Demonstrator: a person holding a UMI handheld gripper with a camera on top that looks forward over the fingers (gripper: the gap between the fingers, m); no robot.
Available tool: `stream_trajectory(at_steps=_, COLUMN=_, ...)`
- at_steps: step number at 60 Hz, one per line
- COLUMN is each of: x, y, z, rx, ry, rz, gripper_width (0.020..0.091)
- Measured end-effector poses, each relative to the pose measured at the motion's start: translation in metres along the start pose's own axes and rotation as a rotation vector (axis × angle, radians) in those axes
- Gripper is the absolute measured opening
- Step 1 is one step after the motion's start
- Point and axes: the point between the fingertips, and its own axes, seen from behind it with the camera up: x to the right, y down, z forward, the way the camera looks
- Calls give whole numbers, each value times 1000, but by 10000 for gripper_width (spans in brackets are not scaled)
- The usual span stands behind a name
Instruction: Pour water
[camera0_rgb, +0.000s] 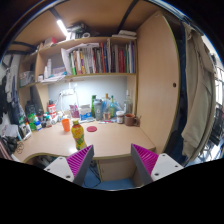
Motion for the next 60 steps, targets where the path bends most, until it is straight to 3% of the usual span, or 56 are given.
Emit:
stream_trajectory(at_steps=30, x=-71, y=7, z=31, rx=67, ry=-94, rz=24, gripper_width=838)
stream_trajectory(at_steps=49, x=-160, y=58, z=169, rx=65, ry=-174, rz=-22, gripper_width=841)
stream_trajectory(at_steps=60, x=-175, y=77, z=257, rx=62, ry=-133, rz=-29, gripper_width=850)
